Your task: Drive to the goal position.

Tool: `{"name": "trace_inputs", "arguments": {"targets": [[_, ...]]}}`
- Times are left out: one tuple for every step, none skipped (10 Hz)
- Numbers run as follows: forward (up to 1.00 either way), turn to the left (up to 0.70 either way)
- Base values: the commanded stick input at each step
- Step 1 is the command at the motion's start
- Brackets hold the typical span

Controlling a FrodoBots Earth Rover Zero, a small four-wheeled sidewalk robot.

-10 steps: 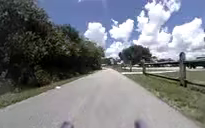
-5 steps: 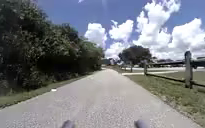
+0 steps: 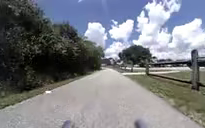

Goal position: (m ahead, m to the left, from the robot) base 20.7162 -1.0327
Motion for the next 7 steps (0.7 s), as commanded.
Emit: {"name": "trace_inputs", "arguments": {"targets": [[0.5, 0.0], [0.5, 0.0], [0.5, 0.0], [0.5, 0.0], [0.5, 0.0], [0.5, 0.0], [0.5, 0.0]]}}
